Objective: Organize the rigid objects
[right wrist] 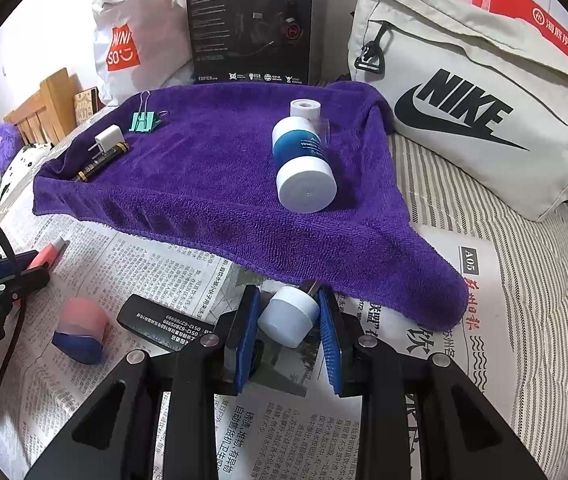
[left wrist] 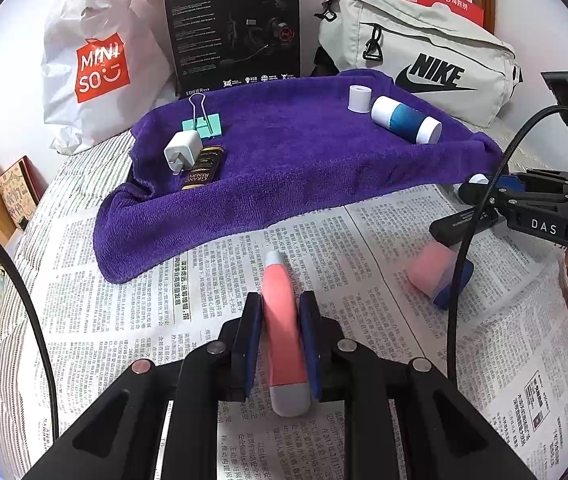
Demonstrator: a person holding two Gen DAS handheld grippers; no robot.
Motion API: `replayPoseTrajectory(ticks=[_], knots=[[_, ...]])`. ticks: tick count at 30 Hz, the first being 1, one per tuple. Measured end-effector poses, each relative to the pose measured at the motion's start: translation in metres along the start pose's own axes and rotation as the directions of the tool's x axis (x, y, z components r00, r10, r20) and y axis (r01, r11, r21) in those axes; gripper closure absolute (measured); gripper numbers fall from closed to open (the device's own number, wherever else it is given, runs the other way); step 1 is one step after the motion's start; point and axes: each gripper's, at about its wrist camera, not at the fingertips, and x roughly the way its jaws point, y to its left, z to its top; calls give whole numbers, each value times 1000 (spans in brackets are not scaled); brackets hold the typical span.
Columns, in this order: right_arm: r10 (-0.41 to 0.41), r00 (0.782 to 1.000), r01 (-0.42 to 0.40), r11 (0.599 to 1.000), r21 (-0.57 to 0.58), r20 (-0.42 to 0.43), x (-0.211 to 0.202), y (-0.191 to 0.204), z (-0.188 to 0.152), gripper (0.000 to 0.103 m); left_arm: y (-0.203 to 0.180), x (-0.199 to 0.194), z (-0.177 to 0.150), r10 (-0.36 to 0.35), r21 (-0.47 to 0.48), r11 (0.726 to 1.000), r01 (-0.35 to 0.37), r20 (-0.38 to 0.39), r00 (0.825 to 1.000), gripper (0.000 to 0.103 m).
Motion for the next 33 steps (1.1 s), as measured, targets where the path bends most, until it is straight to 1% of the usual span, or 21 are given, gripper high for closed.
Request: replayPoseTrajectory(ticks=[14,31,33], knots=[[1,1000,-1,1000,1,1,0,-1,-1,73,-1,0,0,7,6,1000,-7,0,1000,83],[1,1000,-1,1000,1,3,0,1,0,73,0,0,0,-2,-2,1000,2,1,1000,83],[16,1000,-16,1000,13,3,0,-1,0,73,0,0,0,-2,-2,1000,2,1,1000,83]])
